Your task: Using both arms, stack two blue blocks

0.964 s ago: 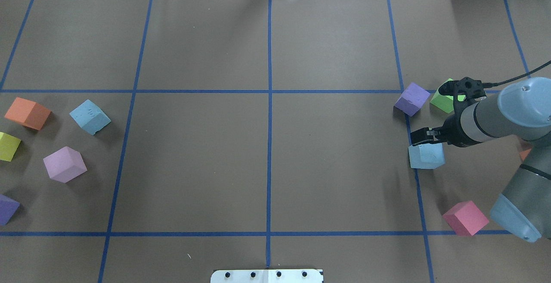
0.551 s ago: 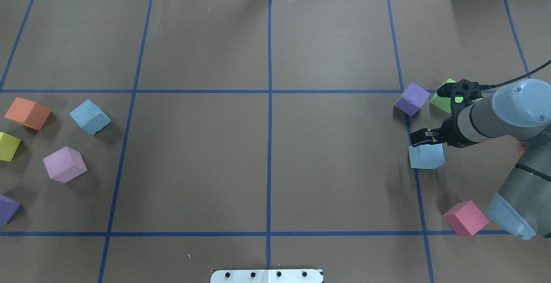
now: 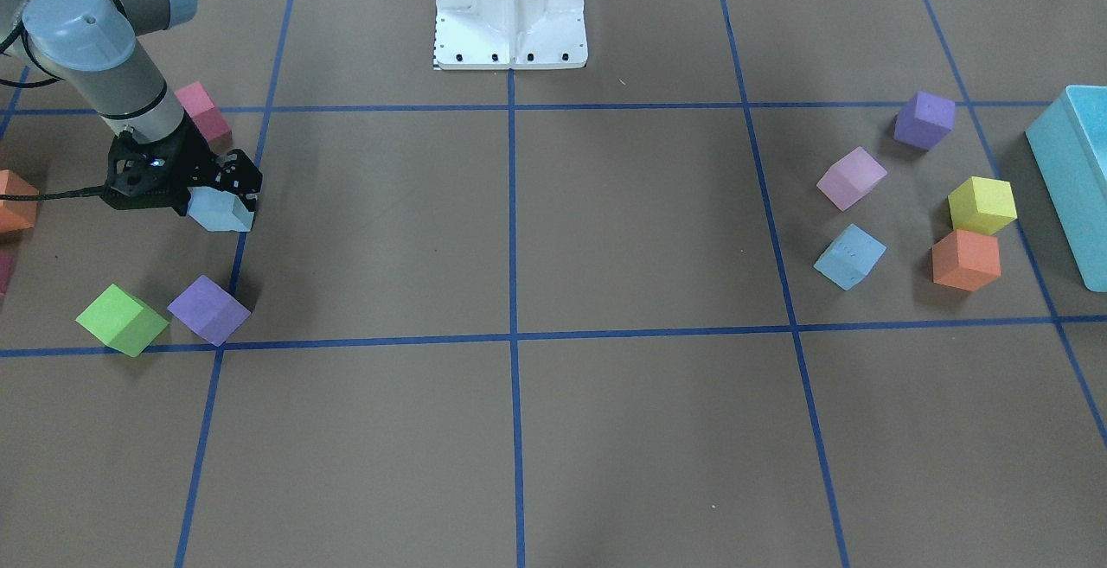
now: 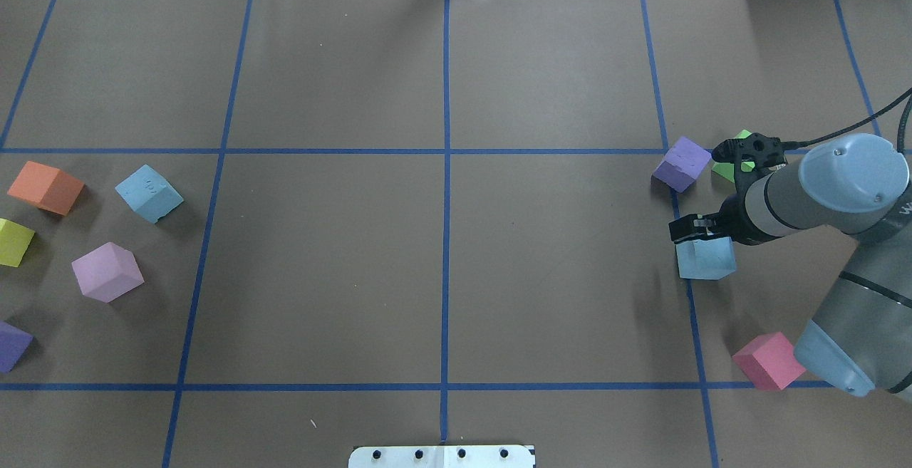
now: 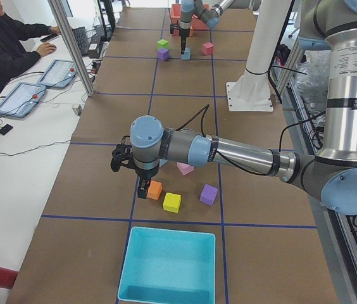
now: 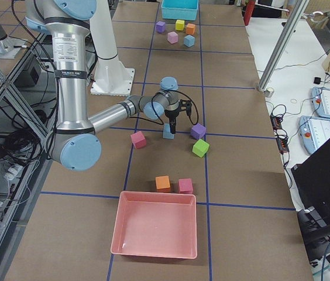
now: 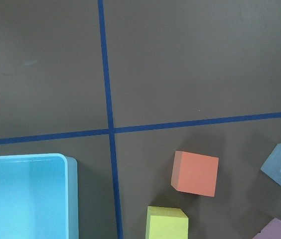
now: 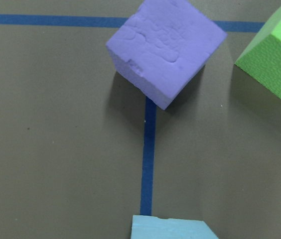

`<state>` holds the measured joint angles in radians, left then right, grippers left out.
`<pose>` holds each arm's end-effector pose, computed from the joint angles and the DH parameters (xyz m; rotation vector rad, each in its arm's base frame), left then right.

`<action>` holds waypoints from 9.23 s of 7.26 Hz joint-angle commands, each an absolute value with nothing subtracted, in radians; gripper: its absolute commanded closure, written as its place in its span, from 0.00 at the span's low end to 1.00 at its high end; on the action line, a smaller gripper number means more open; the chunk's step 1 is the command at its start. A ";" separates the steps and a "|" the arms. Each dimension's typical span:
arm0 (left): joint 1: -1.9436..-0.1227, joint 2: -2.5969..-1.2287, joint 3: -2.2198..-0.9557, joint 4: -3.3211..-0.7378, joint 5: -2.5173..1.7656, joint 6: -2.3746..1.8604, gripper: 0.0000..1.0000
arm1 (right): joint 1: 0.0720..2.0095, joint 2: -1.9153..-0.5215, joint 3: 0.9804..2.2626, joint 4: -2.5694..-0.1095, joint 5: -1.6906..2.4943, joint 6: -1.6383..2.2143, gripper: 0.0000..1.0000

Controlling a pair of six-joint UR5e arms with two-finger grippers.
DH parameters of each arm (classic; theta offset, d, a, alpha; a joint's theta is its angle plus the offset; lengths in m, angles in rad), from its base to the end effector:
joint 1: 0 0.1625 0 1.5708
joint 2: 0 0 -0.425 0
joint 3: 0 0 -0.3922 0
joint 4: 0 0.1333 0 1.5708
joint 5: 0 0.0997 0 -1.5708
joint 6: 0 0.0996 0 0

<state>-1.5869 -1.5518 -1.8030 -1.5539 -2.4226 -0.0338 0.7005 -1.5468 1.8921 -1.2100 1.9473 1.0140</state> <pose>-0.0662 -0.4848 0.5493 0.1767 0.8504 0.0369 -0.3316 -0.4060 0.4604 0.1184 -0.7757 0.0033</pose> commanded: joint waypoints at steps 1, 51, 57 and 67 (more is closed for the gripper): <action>-1.586 -1.551 -1.801 -1.554 -2.422 -0.034 0.00 | 0.696 -1.555 1.881 -1.209 1.944 1.003 0.01; -1.337 -1.682 -1.809 -1.569 -2.410 -0.595 0.00 | 0.901 -1.052 1.934 -1.767 2.103 0.829 0.00; -1.053 -1.813 -1.729 -1.733 -2.178 -0.558 0.00 | 1.067 -1.248 1.988 -1.772 2.157 0.528 0.00; -0.933 -1.782 -1.649 -1.853 -2.135 -0.212 0.00 | 1.109 -1.284 1.976 -1.770 2.198 0.479 0.00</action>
